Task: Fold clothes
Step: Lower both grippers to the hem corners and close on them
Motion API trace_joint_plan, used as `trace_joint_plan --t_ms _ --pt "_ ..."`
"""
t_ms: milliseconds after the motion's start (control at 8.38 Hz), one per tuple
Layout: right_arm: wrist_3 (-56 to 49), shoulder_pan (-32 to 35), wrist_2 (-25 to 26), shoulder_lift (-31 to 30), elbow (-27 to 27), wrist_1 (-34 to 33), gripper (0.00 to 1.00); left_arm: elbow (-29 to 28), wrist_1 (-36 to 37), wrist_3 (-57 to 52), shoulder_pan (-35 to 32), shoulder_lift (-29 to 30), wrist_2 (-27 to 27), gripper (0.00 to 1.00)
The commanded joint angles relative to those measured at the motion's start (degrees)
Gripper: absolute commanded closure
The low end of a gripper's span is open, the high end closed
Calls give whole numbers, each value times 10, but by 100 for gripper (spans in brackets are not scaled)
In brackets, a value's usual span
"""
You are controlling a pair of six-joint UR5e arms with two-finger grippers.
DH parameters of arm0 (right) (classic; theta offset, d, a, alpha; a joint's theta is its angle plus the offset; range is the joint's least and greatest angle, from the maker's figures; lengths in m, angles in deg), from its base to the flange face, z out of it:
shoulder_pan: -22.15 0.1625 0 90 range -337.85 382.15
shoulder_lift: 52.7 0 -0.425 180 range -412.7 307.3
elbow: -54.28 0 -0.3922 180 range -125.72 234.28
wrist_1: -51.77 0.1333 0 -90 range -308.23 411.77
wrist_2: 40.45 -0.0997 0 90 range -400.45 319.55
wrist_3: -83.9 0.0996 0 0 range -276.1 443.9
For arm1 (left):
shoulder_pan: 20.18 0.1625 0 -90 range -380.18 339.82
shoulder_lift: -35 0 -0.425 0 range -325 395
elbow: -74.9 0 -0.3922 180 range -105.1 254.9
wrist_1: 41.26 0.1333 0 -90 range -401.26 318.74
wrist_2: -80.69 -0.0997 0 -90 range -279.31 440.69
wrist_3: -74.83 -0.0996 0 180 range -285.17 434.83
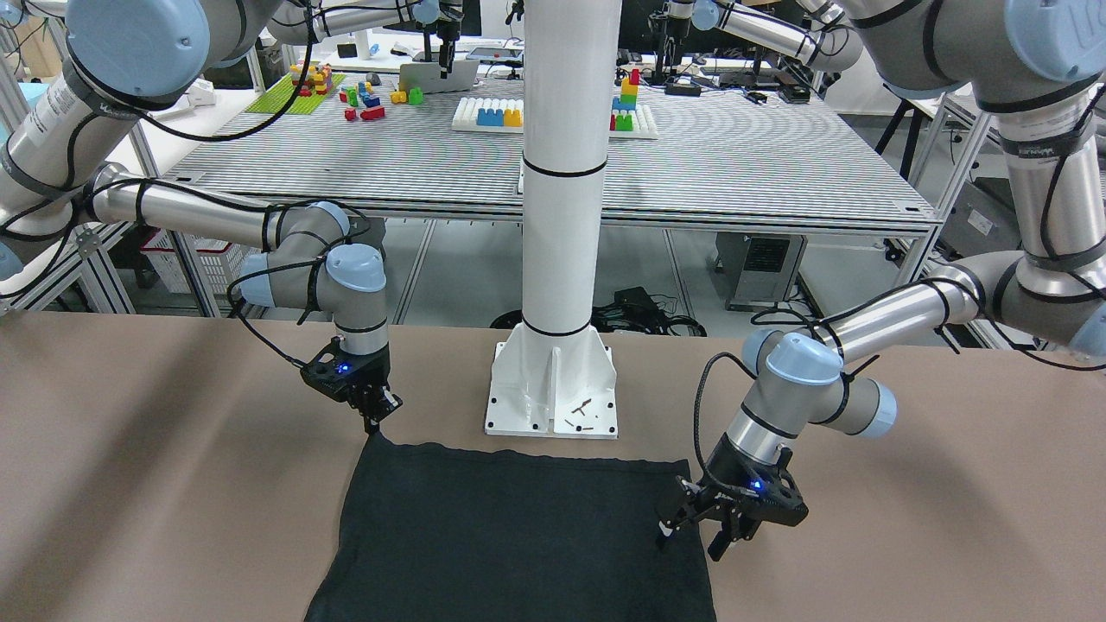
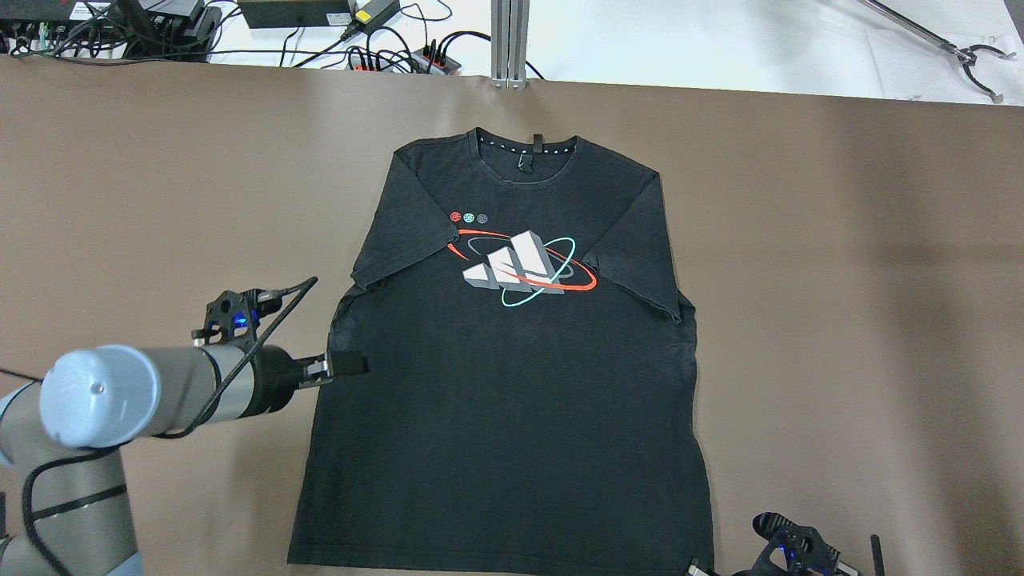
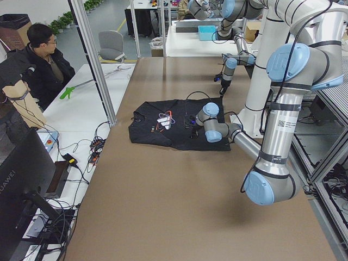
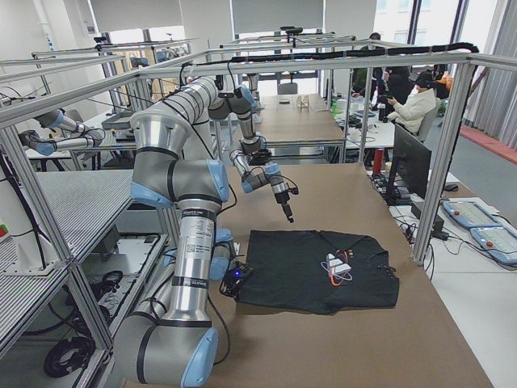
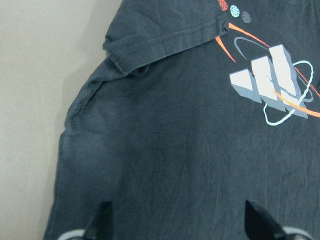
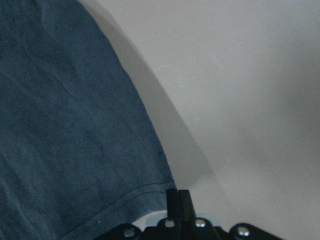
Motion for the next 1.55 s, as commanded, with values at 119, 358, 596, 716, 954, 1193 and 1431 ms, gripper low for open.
trace_joint_plan --t_ms 119,358,596,716,954,1193,1431 --pt "-2 -1 -1 1 -1 -2 100 79 0 115 174 -127 -156 7" --pt "-2 0 -1 0 -2 -2 100 106 1 171 275 -167 -243 13" --pt "-2 -1 -1 0 -1 -9 100 97 2 180 314 -168 -275 23" --pt "-2 -1 -1 0 -1 -11 100 92 2 180 316 -163 -276 28" --pt "-1 -1 -1 -1 1 -21 100 92 1 179 314 -161 -276 37" --pt "-1 -2 -1 -1 2 -22 100 86 2 176 314 -162 -275 40" --pt "-1 -2 -1 -1 2 -22 100 74 2 175 313 -159 -275 40"
